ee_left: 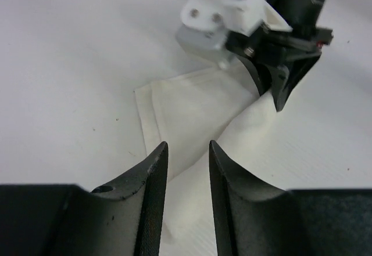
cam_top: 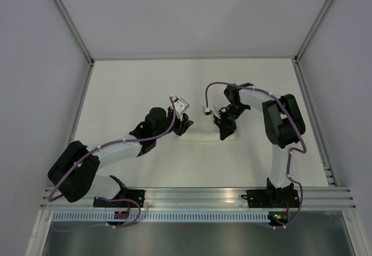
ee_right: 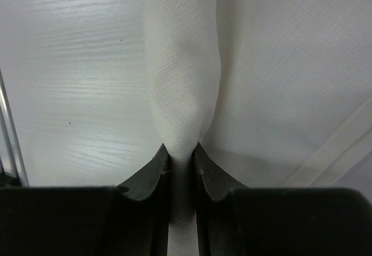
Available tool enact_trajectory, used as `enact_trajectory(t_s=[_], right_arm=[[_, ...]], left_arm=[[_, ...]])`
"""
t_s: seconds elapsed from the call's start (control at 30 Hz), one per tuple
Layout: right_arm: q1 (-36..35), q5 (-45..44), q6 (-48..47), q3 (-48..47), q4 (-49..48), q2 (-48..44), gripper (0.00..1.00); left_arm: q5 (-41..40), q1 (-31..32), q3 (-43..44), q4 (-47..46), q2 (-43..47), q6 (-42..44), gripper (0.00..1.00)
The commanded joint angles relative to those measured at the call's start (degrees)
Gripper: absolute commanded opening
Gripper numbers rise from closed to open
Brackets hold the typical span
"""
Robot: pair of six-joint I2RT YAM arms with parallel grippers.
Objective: Fold the napkin, place the utensils inside, and roll it up
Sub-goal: Roll the napkin with the utensil
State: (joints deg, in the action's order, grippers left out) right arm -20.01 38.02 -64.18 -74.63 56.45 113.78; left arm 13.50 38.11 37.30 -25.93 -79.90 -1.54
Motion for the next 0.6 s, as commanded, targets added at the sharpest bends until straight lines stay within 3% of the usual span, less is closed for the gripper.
enact_trajectory(t_s=[0.0,0.17,0.2,0.37,0.57], right_arm=[[-0.3,-1.9,-4.7,-3.0,9.3,9.9,0.11],[0.1,-1.0,-4.7,-8.3,13.4,15.6,0.11],[0.1,-0.9,-4.6,-9.6,13.8,16.2,0.11],[0.6,-0.7,-4.2,-11.6,14.9,18.8,0.11],[1.0,-0.9,-4.0,-12.2,14.9,20.0,0.11]], left_arm=[[-12.8,5.6,-4.3,-8.6,3.2,6.5,0.4],[-23.1,17.4,-4.2,-8.7,-1.6,18.5,0.4],[-27.3,19.0,-4.0,-9.5,-4.5,20.3,0.61],[-30.6,25.6,-1.8,-13.7,-11.8,28.7,0.64],[-29.8,28.5,1.5,-13.8,-18.5,35.5,0.66]])
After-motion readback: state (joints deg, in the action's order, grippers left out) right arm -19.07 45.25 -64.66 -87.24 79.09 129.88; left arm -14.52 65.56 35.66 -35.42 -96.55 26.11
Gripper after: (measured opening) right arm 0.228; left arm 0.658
